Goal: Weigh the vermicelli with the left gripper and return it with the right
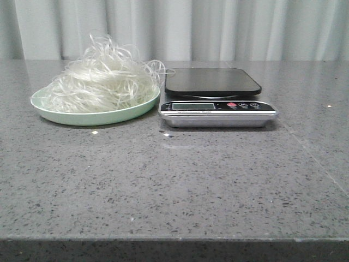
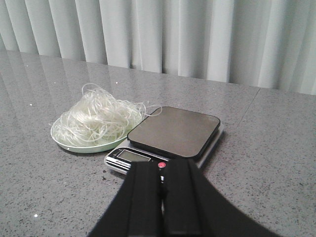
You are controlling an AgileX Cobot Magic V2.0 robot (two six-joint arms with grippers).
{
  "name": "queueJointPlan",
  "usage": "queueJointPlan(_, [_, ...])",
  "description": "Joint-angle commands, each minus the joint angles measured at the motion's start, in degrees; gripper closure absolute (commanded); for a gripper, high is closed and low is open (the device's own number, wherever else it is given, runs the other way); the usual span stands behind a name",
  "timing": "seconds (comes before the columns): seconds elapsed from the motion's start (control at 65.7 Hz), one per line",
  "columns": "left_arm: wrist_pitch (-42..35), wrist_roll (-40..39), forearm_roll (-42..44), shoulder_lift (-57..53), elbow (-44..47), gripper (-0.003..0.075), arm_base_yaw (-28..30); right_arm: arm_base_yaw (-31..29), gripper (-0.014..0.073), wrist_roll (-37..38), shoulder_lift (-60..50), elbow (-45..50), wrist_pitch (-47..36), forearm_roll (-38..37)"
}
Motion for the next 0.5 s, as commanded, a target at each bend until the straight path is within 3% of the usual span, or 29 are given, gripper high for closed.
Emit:
queueJointPlan(0.0, [-4.9,-0.1,0.0,-1.2,0.4,0.0594,0.0,-0.2,0.0426,-0.1,0.6,-1.6,-4.3,0.1])
queueJointPlan(0.487, [-4.9,-0.1,0.0,-1.2,0.4,0.0594,0.0,-0.2,0.0426,-0.1,0.4,-0.8,-5.0,0.1])
